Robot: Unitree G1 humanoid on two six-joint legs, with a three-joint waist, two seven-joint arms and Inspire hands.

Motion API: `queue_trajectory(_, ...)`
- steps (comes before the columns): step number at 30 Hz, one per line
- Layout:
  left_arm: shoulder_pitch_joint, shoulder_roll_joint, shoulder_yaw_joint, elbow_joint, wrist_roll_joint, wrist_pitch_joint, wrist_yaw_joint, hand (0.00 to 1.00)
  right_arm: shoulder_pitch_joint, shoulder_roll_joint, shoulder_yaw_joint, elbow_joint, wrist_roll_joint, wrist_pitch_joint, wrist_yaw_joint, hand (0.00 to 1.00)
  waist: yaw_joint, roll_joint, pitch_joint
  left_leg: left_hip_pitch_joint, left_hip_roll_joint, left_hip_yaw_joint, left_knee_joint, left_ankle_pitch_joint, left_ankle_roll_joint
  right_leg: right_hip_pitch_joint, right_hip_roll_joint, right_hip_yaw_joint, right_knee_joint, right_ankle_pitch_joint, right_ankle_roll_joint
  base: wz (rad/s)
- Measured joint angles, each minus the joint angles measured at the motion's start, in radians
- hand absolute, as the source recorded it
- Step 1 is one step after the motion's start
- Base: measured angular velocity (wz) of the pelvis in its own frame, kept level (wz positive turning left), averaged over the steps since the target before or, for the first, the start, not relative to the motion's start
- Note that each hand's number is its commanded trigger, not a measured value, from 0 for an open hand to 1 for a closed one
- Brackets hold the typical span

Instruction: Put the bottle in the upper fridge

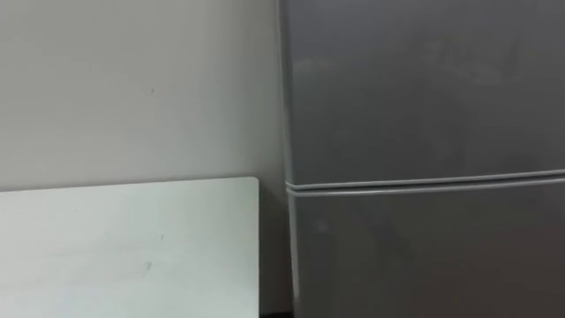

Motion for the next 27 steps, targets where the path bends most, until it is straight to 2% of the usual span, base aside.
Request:
queue_trajectory(5,-0.011,-0.003,-0.001,-0.003,0.007,0.001,0.000,0.00,-0.006,0.010,0.048,0.021,-0.112,0.032,0.141,0.00,0.022,0.004,-0.0005,-0.008,0.000,0.000,0.002,-0.002,0.000,-0.004,0.000,-0.001,-0.001,0.000,0.000,0.01)
queue_trajectory(13,-0.031,-0.006,-0.017,-0.003,0.066,0.005,0.000,0.00,-0.029,0.014,0.120,0.033,-0.220,0.075,0.350,0.00,0.029,0.016,-0.0003,-0.024,0.000,-0.005,0.015,-0.002,0.000,-0.009,-0.001,-0.012,0.001,0.000,0.000,0.02)
queue_trajectory(19,-0.043,-0.007,-0.017,-0.002,0.084,0.011,0.000,0.00,-0.028,0.010,0.119,0.033,-0.219,0.086,0.422,0.00,0.045,0.017,0.0003,-0.035,0.000,-0.007,0.017,-0.002,0.000,-0.012,-0.002,-0.019,-0.001,0.000,0.000,0.03)
queue_trajectory(27,-0.043,-0.007,-0.014,0.000,0.088,0.020,0.001,0.00,-0.045,0.004,0.110,0.093,-0.218,0.086,0.481,0.00,0.045,0.009,-0.0010,-0.034,-0.002,-0.019,0.021,-0.002,0.000,-0.008,-0.002,-0.027,-0.003,0.000,0.000,0.03)
